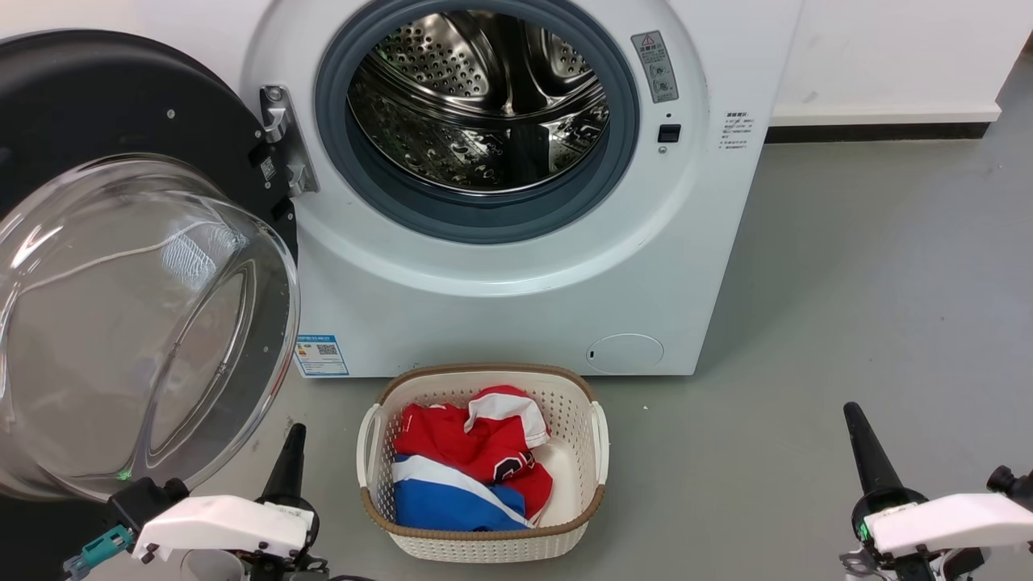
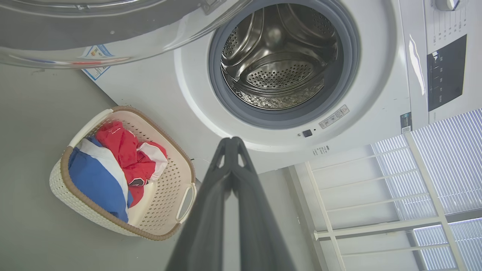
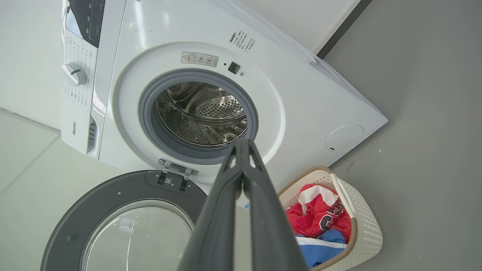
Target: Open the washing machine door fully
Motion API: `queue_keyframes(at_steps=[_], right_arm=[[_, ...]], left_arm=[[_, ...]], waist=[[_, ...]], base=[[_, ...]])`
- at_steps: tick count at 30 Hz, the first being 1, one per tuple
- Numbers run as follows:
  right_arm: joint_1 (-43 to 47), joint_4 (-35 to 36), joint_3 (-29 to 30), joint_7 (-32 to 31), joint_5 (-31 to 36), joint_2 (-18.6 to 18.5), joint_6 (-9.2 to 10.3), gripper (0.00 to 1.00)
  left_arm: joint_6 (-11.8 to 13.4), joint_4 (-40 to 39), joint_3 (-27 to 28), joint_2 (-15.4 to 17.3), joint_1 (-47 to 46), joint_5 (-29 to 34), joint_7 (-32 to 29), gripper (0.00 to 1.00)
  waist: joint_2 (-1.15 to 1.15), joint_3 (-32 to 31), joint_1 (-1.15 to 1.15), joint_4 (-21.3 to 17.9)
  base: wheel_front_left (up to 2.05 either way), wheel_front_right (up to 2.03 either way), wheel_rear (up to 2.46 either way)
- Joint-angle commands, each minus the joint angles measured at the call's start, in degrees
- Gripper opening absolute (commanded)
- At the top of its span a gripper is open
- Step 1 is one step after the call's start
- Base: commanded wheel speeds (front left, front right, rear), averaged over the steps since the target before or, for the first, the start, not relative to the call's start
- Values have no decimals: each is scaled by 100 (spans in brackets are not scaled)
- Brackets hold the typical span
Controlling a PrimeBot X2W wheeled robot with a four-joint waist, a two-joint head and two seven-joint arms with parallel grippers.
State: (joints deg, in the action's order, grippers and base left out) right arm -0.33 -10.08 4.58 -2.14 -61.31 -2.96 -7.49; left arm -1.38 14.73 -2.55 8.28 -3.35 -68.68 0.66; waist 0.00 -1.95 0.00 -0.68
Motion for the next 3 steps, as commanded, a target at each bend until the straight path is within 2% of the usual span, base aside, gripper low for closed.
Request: queue_keyframes(at_steps=[1, 3], right_arm=[[-171, 18, 18, -30, -158, -5, -1, 0], [-184, 1, 26, -45, -289, -4, -1, 0]], left_arm=[[-45, -66, 76, -20, -150, -117, -32, 0], [-75, -65, 111, -42, -158, -214, -60, 0]], waist=[[0, 5, 0, 2], [0, 11, 0, 4]], base=[[0, 0, 0], [0, 0, 0]])
